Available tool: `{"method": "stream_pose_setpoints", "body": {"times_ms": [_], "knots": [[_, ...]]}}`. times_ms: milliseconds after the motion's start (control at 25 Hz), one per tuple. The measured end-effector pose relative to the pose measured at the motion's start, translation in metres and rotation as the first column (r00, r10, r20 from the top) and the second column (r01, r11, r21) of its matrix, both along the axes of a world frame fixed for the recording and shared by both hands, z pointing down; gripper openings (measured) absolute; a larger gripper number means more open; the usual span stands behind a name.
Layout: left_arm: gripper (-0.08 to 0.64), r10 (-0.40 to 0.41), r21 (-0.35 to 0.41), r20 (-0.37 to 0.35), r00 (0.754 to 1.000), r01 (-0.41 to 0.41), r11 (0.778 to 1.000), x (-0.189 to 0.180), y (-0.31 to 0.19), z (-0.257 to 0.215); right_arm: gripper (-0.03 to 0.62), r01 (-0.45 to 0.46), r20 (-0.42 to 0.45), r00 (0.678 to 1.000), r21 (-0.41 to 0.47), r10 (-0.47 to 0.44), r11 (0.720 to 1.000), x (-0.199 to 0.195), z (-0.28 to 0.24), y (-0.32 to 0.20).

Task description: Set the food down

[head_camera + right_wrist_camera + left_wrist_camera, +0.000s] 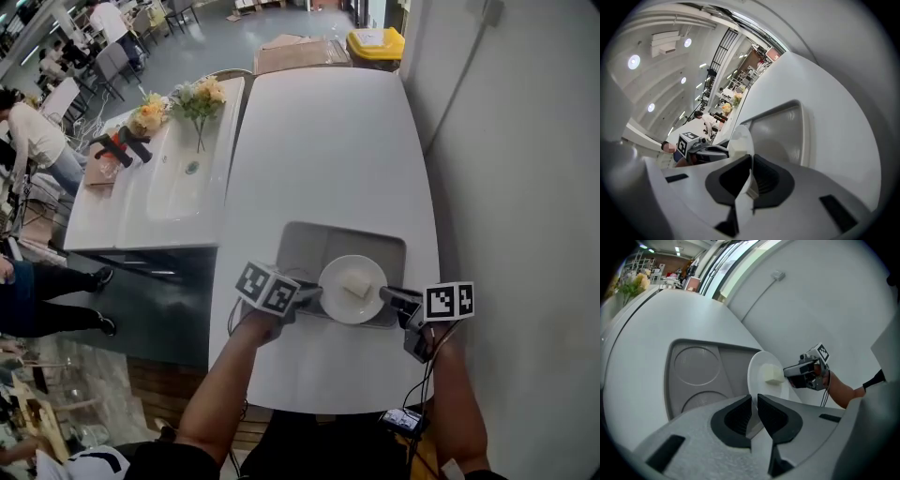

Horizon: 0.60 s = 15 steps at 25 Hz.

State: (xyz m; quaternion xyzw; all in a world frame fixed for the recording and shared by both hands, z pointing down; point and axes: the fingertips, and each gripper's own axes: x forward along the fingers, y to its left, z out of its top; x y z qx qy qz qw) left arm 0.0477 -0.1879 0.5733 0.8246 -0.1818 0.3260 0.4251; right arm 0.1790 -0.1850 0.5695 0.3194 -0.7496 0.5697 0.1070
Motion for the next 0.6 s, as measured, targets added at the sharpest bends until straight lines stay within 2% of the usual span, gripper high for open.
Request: {"method": "stream_pose_setpoints", "body": {"times_ms": [160,600], "knots": [[0.038,0.060,0.014,0.099,0.993,-0.061,0.998,0.004,-0.002,0.015,0.017,0.026,-0.071,0.997,-0.006,-0.026,1.000,0.003,0.009,-0.005],[0.038,0.150,0.007,0.201,0.968,-0.155,0.988,0.006,-0.003,0.035,0.017,0.058,-0.155,0.986,-0.030,-0.062,0.998,0.005,0.028,-0.012]]}}
